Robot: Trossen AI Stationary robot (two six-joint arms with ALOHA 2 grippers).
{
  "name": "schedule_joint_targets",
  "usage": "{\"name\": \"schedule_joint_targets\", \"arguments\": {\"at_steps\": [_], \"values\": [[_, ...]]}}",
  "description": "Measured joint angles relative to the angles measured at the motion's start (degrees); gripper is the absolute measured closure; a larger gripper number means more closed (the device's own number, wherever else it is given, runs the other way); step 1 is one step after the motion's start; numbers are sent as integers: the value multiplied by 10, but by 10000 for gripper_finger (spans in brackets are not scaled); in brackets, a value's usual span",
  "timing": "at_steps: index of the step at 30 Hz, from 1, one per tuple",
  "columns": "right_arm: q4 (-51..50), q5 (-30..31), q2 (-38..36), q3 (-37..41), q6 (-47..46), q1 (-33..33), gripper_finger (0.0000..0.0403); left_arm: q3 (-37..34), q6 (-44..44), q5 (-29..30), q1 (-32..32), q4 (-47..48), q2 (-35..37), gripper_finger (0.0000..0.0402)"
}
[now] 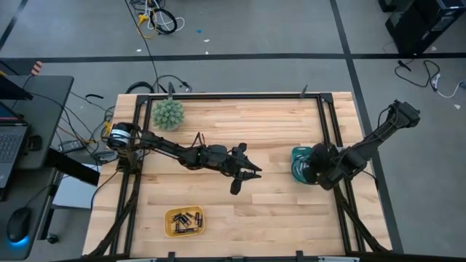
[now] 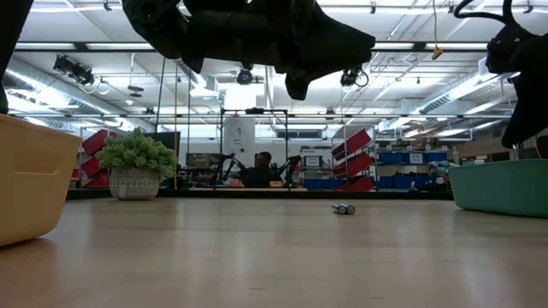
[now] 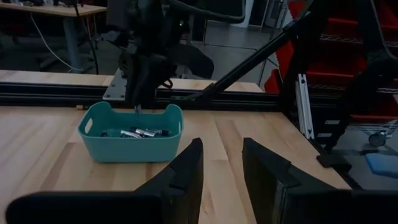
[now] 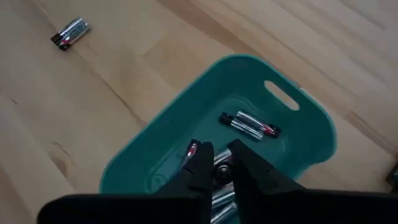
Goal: Sort batteries
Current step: Put the silver battery into the green bin
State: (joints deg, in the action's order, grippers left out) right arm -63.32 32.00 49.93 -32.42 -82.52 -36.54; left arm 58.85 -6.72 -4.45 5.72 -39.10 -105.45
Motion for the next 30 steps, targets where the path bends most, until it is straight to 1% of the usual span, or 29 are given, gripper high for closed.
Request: {"name": "schedule_joint_targets", "arguments": {"at_steps": [4,7,9,13,14,16,19,21,25,27,30], "values": [[15,1,16,0,-4,5,340,0,0,4,0,14,0,294],[25,2,20,1,-5,6,324,0,0,41,1,41,0,294],[33,6,19,1,-4,6,315,0,-13,76,1,68,0,294],[55,35,19,1,-1,4,304,0,-77,193,1,157,0,294],[62,44,20,1,0,1,303,0,-92,214,1,186,0,294],[76,70,20,1,1,-4,301,0,-118,237,0,240,-1,294],[98,112,20,1,13,-9,302,0,-128,235,2,272,-13,294],[121,132,21,1,29,-10,302,0,-105,216,5,268,-29,293],[166,147,30,1,65,-10,301,0,-57,200,13,252,-64,293],[184,149,38,1,80,-10,301,-1,-57,200,14,246,-75,293],[194,149,53,1,88,-10,302,0,-96,205,9,235,-80,293]]}}
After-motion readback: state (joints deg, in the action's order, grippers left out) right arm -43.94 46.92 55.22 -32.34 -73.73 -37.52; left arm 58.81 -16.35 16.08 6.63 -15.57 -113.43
